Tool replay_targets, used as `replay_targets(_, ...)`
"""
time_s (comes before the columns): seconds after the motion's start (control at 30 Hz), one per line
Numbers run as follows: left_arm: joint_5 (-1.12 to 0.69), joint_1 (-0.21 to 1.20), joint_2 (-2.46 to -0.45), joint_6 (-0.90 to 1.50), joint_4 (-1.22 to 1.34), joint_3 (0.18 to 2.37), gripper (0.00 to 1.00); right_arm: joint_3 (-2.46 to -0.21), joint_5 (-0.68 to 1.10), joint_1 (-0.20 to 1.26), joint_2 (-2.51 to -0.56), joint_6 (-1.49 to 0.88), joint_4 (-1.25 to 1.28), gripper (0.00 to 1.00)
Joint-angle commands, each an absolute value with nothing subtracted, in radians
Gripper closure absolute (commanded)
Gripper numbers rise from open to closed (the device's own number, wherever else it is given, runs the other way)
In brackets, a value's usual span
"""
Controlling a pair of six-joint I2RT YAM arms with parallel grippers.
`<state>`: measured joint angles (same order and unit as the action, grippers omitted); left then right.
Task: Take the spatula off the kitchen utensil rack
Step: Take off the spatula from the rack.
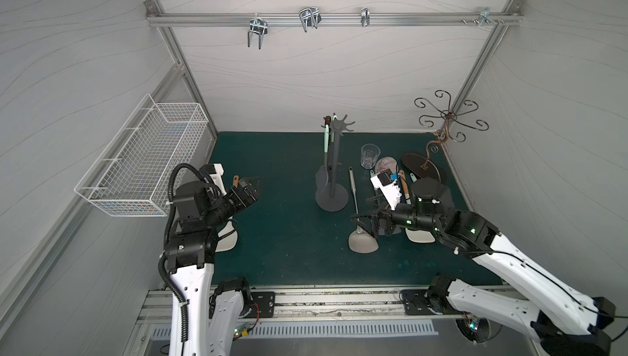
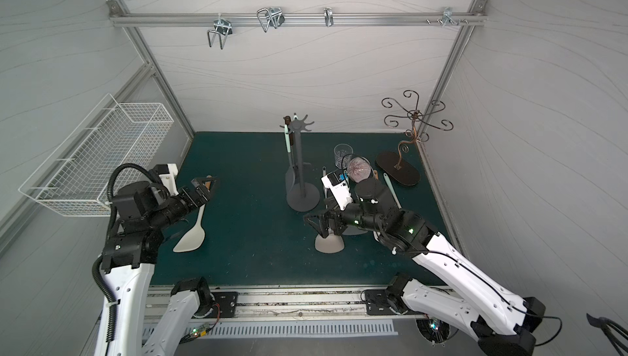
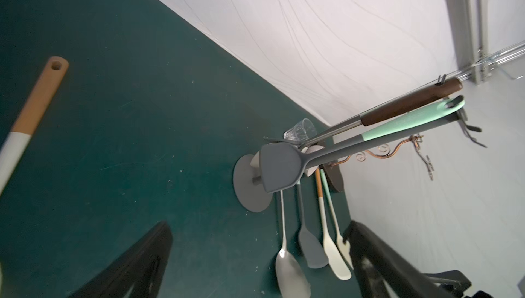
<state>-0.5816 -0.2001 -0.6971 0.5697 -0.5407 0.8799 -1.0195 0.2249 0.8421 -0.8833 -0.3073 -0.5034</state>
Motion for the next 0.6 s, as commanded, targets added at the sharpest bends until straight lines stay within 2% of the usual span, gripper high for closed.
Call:
replay_targets(0.0, -0.597, -0.134, -0.688, 0.684, -0.261, 0.831, 0.01, -0.997, 0.222, 0.767, -0.898, -0.324, -0.469, 0.01)
replay_targets(0.23, -0.365, 0.181, -0.804, 0.556, -0.131, 0.818, 0.01, -0.956, 0.323, 0.609, -0.940, -0.344, -0.398, 0.01)
replay_targets(0.33, -0.316, 0.243, -0.877, 0.525, -0.100, 0.844, 0.01, -0.961, 0.325, 0.575, -0.956, -0.327, -0.410, 0.01)
replay_targets(0.57, -0.387, 0.281, -1.008, 0.456, 0.161, 0.791, 0.01, -0.932, 0.226, 0.565, -0.948, -0.380, -0.370, 0.01)
